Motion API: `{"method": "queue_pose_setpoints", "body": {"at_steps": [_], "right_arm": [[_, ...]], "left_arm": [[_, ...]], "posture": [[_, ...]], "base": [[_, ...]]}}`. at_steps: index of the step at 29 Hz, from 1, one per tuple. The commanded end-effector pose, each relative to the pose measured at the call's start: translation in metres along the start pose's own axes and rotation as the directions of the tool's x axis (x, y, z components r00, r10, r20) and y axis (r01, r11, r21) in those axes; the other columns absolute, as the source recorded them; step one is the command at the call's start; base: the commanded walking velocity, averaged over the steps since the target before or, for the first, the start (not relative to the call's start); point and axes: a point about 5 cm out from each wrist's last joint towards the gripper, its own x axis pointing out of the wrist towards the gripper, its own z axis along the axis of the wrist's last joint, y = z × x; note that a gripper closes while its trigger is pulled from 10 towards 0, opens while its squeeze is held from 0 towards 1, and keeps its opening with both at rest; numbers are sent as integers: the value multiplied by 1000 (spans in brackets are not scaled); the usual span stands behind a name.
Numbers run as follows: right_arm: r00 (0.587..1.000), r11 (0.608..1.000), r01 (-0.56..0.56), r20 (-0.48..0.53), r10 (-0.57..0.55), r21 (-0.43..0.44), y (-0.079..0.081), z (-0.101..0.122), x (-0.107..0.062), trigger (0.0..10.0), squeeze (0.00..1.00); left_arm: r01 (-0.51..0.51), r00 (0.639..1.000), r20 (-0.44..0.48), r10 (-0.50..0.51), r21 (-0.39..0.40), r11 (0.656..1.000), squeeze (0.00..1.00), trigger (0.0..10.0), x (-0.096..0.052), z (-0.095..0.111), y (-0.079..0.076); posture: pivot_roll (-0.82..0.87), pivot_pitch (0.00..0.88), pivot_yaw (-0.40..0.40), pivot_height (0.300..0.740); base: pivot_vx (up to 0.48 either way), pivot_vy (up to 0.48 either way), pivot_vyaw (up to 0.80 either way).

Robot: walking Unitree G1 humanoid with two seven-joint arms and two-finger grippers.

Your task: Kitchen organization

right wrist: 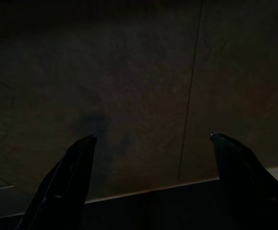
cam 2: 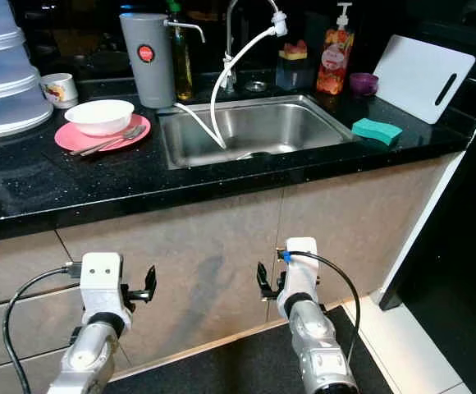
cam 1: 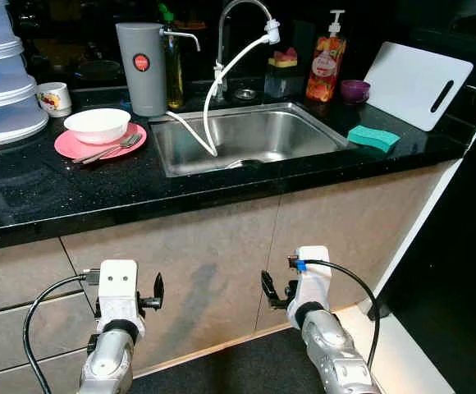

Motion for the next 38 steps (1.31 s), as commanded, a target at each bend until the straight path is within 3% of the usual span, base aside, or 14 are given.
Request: {"method": "queue_pose_setpoints", "body": {"at_steps": [1, 9, 38], "right_arm": [[1000, 1000, -8, 21, 8, 15, 1, 3, 0, 10000, 0], [1000, 999, -19, 7, 19, -35, 0, 1, 2, 10000, 0], [1000, 998, 5, 0, -5, -69, -3, -2, -1, 10000, 0]], "left_arm": [[-4, 1000, 9, 4, 18, 1000, 0, 10000, -2, 1, 2], [-13, 1000, -5, 13, 37, 999, 0, 10000, -3, -3, 3], [-1, 1000, 4, 0, 28, 1000, 0, 10000, -2, 1, 3]], "posture": [[16, 0, 25, 740], [19, 0, 26, 740], [15, 0, 39, 740]], "base": [[0, 0, 0], [0, 0, 0], [0, 0, 0]]}}
